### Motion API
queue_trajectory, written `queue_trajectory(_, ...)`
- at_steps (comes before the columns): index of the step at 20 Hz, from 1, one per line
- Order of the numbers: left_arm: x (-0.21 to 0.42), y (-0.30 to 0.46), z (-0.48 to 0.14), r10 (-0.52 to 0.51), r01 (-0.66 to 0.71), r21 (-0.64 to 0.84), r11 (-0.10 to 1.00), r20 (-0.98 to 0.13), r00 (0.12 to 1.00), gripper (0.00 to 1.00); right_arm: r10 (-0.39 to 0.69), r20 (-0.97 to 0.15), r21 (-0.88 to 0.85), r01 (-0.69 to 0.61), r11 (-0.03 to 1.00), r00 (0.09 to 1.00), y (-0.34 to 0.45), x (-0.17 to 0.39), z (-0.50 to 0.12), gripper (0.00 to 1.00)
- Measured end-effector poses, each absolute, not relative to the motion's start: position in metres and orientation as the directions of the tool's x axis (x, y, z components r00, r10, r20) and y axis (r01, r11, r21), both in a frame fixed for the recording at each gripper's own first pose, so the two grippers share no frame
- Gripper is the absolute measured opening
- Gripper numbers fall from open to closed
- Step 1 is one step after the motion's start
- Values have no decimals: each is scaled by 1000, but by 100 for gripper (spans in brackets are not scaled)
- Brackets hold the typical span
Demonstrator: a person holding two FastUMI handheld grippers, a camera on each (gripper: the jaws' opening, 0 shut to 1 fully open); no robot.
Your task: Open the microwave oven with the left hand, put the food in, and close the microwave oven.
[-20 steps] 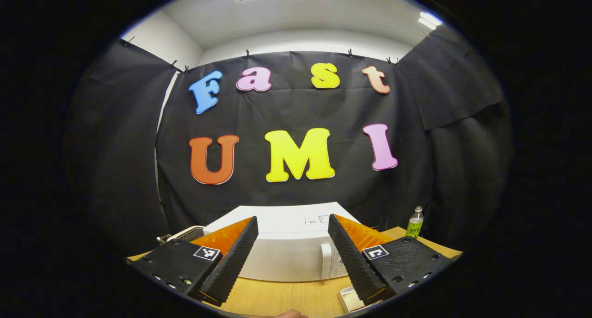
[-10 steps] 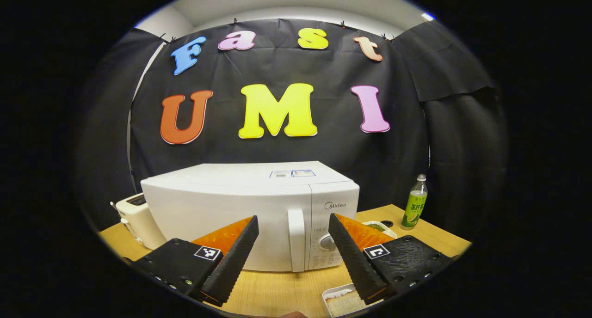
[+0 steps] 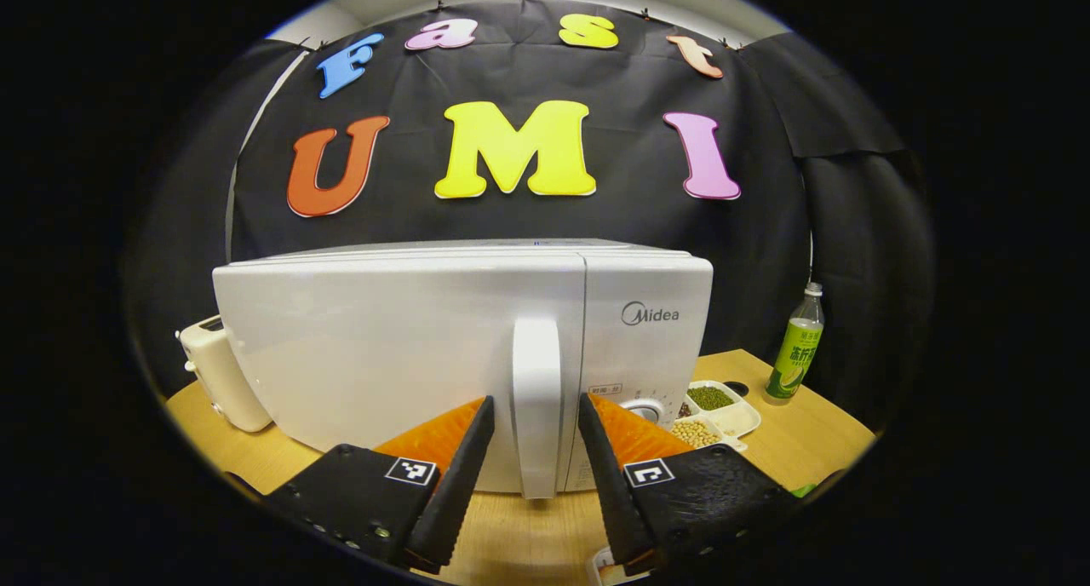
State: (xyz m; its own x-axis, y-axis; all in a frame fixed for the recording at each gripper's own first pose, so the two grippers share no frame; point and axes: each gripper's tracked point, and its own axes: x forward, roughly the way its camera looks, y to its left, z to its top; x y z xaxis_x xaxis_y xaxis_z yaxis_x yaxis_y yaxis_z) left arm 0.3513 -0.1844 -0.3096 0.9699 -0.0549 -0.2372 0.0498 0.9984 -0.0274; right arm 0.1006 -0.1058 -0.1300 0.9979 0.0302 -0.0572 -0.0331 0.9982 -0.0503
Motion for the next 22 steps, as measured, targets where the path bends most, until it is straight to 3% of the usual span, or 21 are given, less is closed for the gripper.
queue_trajectory(1, 353, -185, -311, -56, 59, 5, 998, -238, 970, 48, 34, -62, -51, -37, 998, 997, -105, 101, -132, 96)
queue_trajectory(2, 355, -180, -309, -34, 42, 31, 999, -225, 974, 39, 38, -71, -48, -41, 998, 997, -104, 102, -136, 100)
queue_trajectory(3, 352, -180, -305, -38, 43, 19, 999, -219, 975, 31, 40, -75, -45, -44, 998, 996, -103, 102, -139, 96)
queue_trajectory(5, 350, -181, -306, -59, 54, -30, 998, -224, 973, 27, 42, -86, -47, -46, 998, 995, -102, 103, -143, 96)
queue_trajectory(7, 353, -182, -310, -86, 78, -43, 996, -231, 969, 16, 41, -89, -50, -46, 998, 995, -103, 103, -145, 96)
queue_trajectory(9, 340, -181, -306, -117, 109, -44, 993, -237, 965, 16, 37, -90, -51, -42, 998, 995, -103, 101, -144, 96)
queue_trajectory(10, 348, -183, -308, -125, 118, -43, 992, -233, 964, 5, 27, -90, -52, -31, 998, 996, -105, 100, -144, 96)
queue_trajectory(11, 347, -182, -310, -130, 122, -46, 991, -241, 962, 5, 23, -90, -53, -28, 998, 996, -106, 99, -144, 100)
queue_trajectory(12, 345, -182, -309, -130, 120, -55, 991, -240, 962, 5, 26, -90, -52, -31, 998, 996, -105, 96, -144, 96)
queue_trajectory(19, 284, -168, -302, -197, 185, -78, 980, -189, 962, 5, 28, -86, -40, -32, 999, 996, -104, 84, -141, 96)
queue_trajectory(20, 275, -165, -302, -205, 196, -65, 978, -188, 961, 5, 29, -92, -31, -32, 999, 995, -101, 80, -141, 100)
queue_trajectory(22, 258, -157, -300, -223, 216, -57, 975, -171, 960, 4, 41, -91, -19, -43, 999, 995, -94, 71, -137, 96)
